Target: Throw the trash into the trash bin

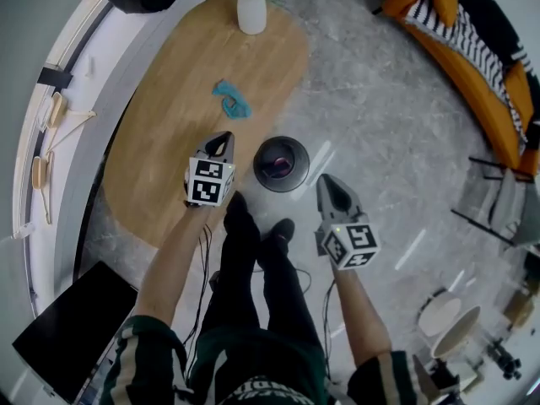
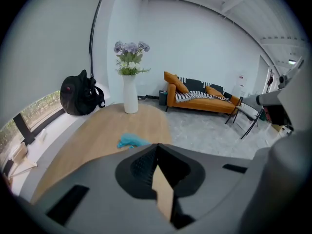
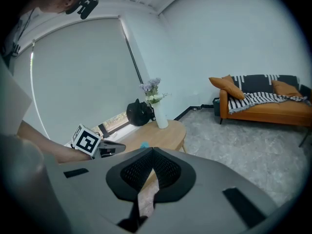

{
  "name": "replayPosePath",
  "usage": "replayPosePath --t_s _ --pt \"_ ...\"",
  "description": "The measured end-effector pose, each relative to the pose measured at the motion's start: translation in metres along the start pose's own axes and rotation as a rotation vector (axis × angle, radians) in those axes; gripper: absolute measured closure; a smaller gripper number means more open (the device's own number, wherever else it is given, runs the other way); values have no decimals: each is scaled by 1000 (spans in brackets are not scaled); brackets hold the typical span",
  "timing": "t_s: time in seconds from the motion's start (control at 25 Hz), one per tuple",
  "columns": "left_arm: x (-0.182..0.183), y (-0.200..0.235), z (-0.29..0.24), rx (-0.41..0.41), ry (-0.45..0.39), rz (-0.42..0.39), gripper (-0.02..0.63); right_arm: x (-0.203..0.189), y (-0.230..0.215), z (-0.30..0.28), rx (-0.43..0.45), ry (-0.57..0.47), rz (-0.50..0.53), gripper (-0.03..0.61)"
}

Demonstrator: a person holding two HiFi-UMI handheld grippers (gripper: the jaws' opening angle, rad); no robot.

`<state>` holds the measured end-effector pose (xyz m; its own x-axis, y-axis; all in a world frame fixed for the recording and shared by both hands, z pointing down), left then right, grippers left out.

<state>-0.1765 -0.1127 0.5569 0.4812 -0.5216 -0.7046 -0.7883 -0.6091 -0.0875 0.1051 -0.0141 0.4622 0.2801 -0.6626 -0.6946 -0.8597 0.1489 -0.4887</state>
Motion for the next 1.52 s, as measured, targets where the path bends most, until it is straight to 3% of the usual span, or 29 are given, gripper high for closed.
replayPosePath --t_s 0.28,0.4,0.64,1.0,1.24,1.52 --pt "-5 37 -13 -34 27 -110 604 -13 13 -24 -10 28 -14 577" --pt "-9 45 -27 -85 37 -163 471 -16 16 -34 -18 39 -22 577" --pt "-14 53 -55 -159 79 -354 399 -14 18 -57 -37 48 -40 577" --pt "-32 71 -111 -243 205 -518 391 -21 17 -84 -83 66 -81 577" --pt "-48 73 -143 -280 281 -488 391 -24 5 -88 -122 70 -109 577" --pt "-52 69 -161 -284 308 -451 393 -29 -8 -82 -162 70 -140 577"
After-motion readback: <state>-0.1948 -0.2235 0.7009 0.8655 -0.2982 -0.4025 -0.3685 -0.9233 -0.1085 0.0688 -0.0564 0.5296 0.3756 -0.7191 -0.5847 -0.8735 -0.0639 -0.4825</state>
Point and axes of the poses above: the fingertips, and each gripper's own axes: z backward along the fingers, y to its left, x out of its top, the point moved 8 cm from there along z, backward along the fingers, and after that the axes turned 14 degrees about -z, right-handed, at the moved point
